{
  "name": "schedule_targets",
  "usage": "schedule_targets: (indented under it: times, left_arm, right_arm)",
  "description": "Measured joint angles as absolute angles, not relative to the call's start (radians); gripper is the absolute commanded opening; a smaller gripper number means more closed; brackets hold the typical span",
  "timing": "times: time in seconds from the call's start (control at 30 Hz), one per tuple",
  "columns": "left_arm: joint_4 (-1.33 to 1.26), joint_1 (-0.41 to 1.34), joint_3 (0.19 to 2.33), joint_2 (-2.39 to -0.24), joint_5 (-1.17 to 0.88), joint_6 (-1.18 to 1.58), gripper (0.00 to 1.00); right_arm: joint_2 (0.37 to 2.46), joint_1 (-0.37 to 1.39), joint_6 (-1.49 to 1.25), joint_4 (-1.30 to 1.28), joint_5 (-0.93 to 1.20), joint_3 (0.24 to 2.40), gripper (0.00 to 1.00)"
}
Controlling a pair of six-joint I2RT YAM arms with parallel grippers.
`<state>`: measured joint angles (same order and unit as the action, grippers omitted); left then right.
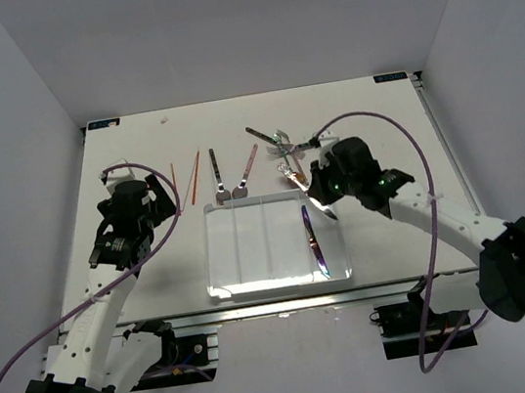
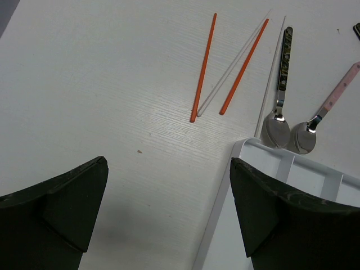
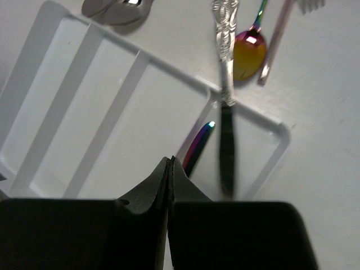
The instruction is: Sort the eating utensils into containers
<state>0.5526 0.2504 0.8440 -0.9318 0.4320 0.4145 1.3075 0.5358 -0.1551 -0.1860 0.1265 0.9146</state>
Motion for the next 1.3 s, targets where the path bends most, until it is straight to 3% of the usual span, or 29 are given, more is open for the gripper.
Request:
schedule_targets:
  times: [0.17,0.27,0.47,0.5,0.77,0.8,0.87,1.0,1.07,1.3]
  left_arm:
    - [0.553,0.250,0.844,-0.926,0.432,0.414,0.98]
    - [0.553,0.250,0.844,-0.917,0.432,0.414,0.98]
    - [0.552,0.250,0.844,-0.915,0.433,0.415,0.98]
    - [0.553,0.250,0.844,-0.915,0.432,0.415,0.98]
    - [0.553,0.250,0.844,-0.915,0.432,0.415,0.98]
    - [0.553,0.250,0.844,-0.915,0.432,0.415,0.98]
    - [0.553,0.250,0.844,-0.915,0.430,0.415,0.98]
    - [0.552,0.250,0.844,-0.915,0.428,0.414,0.98]
    - [0.552,0.250,0.844,-0.915,0.426,0.414,0.98]
    - [0.546,0.250,0.842,-0.918,0.414,0.413,0.98]
  right_arm:
    - [1.173,0.646,-0.270,-0.125,0.014,0.710,0.00]
    - [1.168,0.657,-0.310,-0.105,-0.030,0.636,0.06]
    - [1.180,0.656,-0.321,-0.064,-0.099,0.632,0.40]
    - [1.192,0.656,-0.311,-0.055,-0.104,0.644,0.45]
    - [1.485,0.585,-0.128,-0.060,-0.041,0.974,0.54]
    - [1.551,0.567,-0.087,-0.083,-0.016,1.048,0.67]
    - [1.675,0.543,-0.003,-0.123,0.023,1.190,0.75]
    - [1.893,0.521,0.198,-0.274,0.071,1.427,0.72]
    - [1.969,0.521,0.278,-0.319,0.086,1.503,0.66]
    - [2.115,0.522,0.474,-0.434,0.110,1.639,0.53]
